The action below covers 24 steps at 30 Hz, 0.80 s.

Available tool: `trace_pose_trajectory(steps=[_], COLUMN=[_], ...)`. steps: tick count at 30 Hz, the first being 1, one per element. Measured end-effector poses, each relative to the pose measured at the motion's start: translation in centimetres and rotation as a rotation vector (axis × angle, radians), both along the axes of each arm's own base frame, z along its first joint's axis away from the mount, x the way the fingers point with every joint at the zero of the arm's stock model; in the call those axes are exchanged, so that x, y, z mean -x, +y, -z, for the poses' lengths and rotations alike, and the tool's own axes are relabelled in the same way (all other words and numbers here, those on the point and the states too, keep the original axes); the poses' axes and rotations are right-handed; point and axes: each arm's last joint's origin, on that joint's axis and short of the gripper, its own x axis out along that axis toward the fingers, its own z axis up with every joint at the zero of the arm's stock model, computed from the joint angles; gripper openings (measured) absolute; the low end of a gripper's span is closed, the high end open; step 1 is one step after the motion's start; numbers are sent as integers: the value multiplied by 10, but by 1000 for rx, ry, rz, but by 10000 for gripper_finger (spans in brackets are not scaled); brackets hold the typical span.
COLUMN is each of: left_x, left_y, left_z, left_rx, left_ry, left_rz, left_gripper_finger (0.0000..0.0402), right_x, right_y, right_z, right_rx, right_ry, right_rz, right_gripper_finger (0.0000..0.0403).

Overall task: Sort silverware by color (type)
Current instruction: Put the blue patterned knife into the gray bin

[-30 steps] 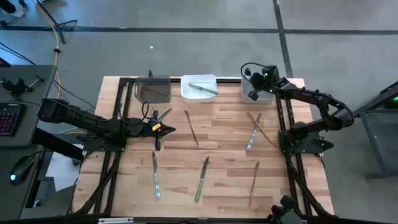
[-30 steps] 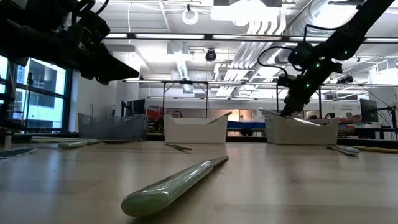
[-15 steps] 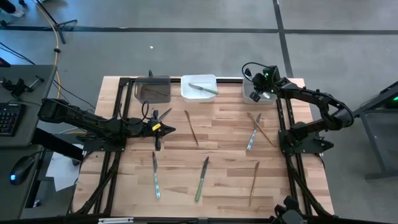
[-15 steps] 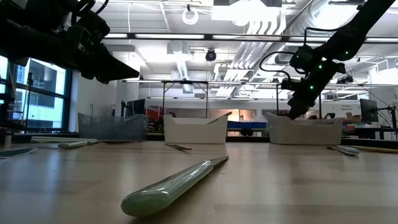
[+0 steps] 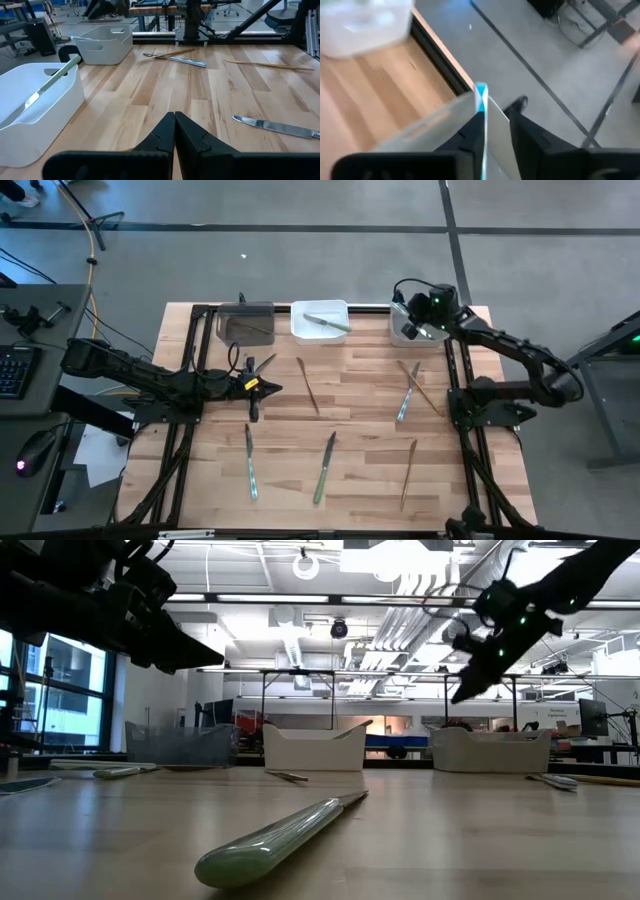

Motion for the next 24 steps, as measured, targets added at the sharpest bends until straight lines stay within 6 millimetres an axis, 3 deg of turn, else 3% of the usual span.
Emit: trace_pose_trajectory(steps=[5,8,18,24], left_x=[0,0,-13,-34], left_y=[0,0,-7,-15], left_z=[0,0,1,4], left_rx=[16,18,13,-5], left_ry=[-2,-3,47,174], left_rz=[-3,-4,24,49], left_gripper_finger=[0,0,0,1], right_x=[-6,-12,-41,-52], right_y=[29,44,99,131], right_z=[-17,-22,15,22], right_rx=[-28,-53,-95,-92], right_ry=[-88,-146,-435,-467], right_rz=[-80,-152,-454,-538], right_gripper_finger=[14,4,2,1])
